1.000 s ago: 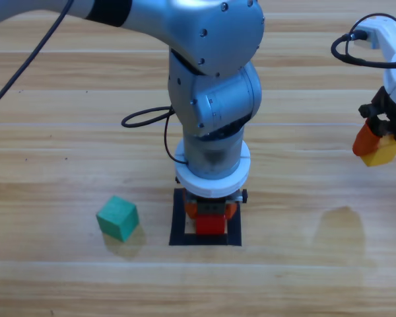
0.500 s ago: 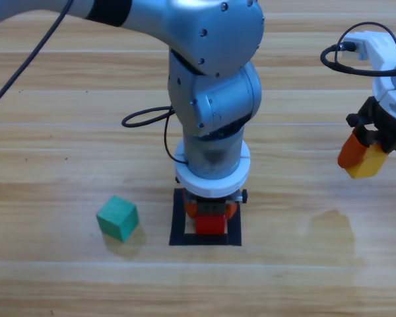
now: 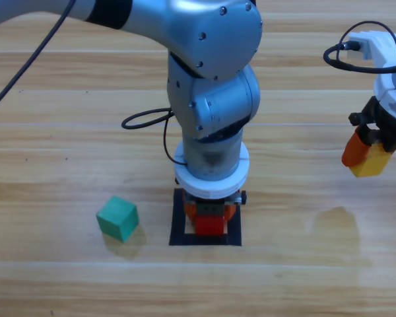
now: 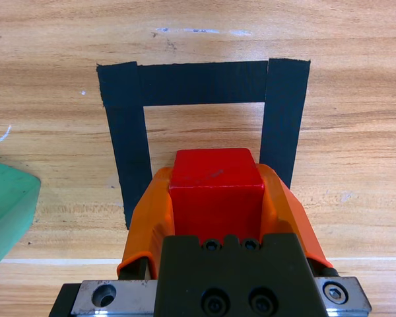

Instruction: Stack the blocks in the rectangular block: red at the bottom, yellow in the middle, green on top

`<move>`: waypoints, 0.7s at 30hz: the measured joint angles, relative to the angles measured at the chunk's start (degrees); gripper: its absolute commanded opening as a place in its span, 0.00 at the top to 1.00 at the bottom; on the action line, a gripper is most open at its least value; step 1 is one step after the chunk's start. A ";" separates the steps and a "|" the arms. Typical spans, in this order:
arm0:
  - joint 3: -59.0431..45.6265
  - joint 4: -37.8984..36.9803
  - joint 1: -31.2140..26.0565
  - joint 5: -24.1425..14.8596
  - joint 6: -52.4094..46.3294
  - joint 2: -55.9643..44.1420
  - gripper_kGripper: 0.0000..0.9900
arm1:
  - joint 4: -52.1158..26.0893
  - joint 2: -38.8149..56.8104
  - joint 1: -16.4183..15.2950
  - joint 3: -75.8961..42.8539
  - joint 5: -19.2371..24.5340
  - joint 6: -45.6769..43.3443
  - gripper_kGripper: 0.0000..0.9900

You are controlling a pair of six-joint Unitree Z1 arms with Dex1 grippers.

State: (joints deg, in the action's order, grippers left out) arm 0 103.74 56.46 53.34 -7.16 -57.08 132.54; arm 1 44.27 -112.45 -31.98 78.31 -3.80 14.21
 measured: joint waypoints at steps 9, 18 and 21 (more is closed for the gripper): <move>0.00 -0.37 -0.32 -0.06 0.52 0.02 1.00 | 0.00 -0.06 -1.08 0.01 2.63 2.66 1.00; -0.01 -0.44 -0.46 -0.32 0.85 0.11 0.98 | 0.00 -2.63 -3.85 1.28 2.82 3.05 1.00; -0.09 -0.48 -0.56 -0.35 0.91 0.12 0.90 | 0.00 -2.74 -4.46 1.69 2.83 3.11 1.00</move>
State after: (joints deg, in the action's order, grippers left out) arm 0 103.66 55.98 52.78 -7.51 -56.17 132.66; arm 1 44.27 -115.19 -36.44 80.00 -0.97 17.32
